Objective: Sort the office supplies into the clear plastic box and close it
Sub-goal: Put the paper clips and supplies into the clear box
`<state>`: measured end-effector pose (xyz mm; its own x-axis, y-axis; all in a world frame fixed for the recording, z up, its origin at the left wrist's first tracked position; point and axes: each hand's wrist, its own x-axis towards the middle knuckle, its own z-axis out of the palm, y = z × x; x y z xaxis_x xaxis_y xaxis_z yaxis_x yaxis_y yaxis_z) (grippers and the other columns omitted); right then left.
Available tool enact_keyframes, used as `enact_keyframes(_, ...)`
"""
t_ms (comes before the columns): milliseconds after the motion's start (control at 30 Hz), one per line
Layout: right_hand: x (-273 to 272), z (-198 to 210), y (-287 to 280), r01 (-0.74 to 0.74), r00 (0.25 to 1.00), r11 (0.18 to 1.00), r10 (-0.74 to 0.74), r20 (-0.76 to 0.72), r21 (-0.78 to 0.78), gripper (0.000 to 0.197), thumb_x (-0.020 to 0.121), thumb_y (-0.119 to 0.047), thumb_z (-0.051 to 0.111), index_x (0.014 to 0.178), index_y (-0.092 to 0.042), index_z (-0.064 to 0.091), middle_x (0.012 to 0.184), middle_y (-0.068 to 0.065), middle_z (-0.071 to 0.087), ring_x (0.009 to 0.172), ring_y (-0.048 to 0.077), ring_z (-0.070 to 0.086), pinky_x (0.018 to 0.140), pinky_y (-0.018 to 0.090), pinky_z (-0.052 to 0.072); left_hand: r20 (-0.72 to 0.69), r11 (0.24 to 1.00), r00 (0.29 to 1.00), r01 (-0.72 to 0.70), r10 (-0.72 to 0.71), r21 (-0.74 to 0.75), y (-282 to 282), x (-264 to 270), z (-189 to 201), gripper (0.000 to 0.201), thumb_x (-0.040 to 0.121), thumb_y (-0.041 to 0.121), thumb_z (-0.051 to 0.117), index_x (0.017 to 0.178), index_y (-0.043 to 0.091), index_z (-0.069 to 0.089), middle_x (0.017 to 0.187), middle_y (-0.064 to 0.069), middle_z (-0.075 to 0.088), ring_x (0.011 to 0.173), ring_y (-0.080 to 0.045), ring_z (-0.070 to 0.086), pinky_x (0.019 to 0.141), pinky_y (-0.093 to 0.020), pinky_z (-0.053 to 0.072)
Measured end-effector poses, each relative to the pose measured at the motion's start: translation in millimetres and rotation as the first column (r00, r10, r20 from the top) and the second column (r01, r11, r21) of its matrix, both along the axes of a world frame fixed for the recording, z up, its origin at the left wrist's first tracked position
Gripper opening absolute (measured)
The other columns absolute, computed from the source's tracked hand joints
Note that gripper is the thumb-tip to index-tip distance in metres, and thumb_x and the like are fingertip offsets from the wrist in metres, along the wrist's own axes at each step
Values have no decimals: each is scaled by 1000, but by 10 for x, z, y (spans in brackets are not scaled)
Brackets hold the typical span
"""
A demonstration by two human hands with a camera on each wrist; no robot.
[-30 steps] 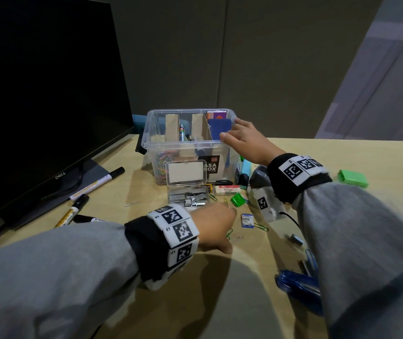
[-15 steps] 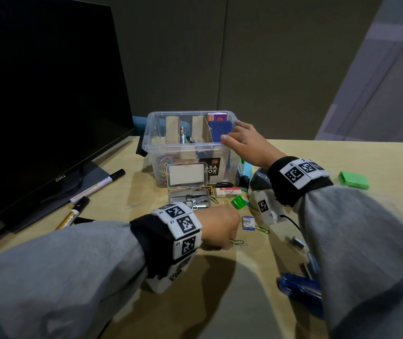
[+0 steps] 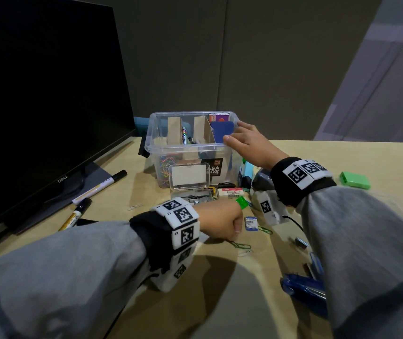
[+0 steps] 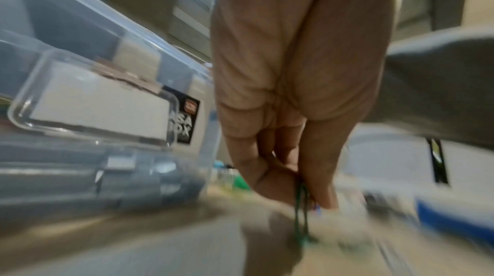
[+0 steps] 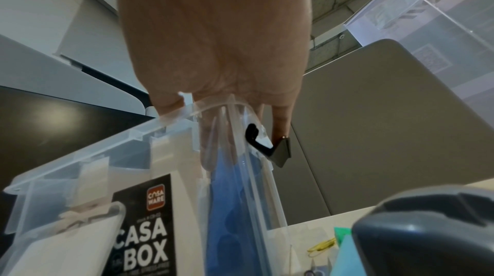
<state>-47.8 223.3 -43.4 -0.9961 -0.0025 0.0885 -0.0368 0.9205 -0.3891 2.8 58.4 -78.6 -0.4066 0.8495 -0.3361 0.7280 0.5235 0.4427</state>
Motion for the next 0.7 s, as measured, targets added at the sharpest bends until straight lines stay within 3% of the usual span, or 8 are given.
enact_keyframes(67,-3,-5,9,0,1000,1000,0,-2,-6,49,104,-42,30,120,-14,66,147,6,44,148,21,9,115,42,16,64,995,997,-51,46,81,-36,-80,52,8,91,10,64,99,11,67,96,-1,68,91,-17,65,78,-28,53)
enact_keyframes(167,-19,-15,39,-15,1000,1000,15,-21,-4,49,104,-43,31,114,-13,69,142,7,49,147,21,12,115,39,17,178,962,979,-143,103,231,-136,-190,282,4,89,10,67,93,12,67,89,-6,70,78,-10,65,73,-21,54)
enact_keyframes(267,-29,-25,60,-29,999,999,29,-38,-14,49,103,-42,32,109,-13,71,136,7,54,146,21,15,114,38,17,199,840,954,-294,226,456,-289,-430,671,5,87,10,69,89,13,67,86,-4,69,75,-8,64,71,-20,55)
enact_keyframes(367,-12,-14,38,-19,999,1000,19,-27,-13,48,103,-43,32,115,-15,69,140,5,50,146,20,13,114,39,18,39,650,862,-410,505,640,-447,-765,937,10,87,12,69,85,20,64,81,4,65,73,-4,62,64,-14,49)
enact_keyframes(433,6,5,20,-16,1000,1000,15,-24,-23,47,103,-42,32,116,-14,69,142,5,49,147,20,12,114,39,18,-80,603,756,-448,650,661,-535,-964,973,5,88,12,70,86,16,66,77,7,62,70,0,58,61,-11,46)
enact_keyframes(533,16,11,13,-15,1000,999,14,-23,-36,46,103,-42,33,116,-15,68,144,4,47,147,19,10,114,38,17,-141,636,690,-542,710,549,-601,-1179,897,8,85,12,73,87,5,70,75,4,62,78,-9,65,75,-25,53)
enact_keyframes(633,10,7,7,-10,1000,999,9,-18,-32,47,103,-42,32,117,-15,68,145,4,47,147,18,10,115,38,16,-226,696,678,-576,700,429,-604,-1234,817,24,81,22,78,89,1,70,79,-6,66,76,-16,63,72,-31,51)
enact_keyframes(700,16,12,5,-8,1000,999,8,-14,-36,48,103,-42,32,117,-14,68,144,4,47,147,18,10,114,37,16,-289,702,665,-512,688,494,-566,-1170,783,26,85,28,73,91,3,68,88,-11,68,82,-23,65,77,-34,54)
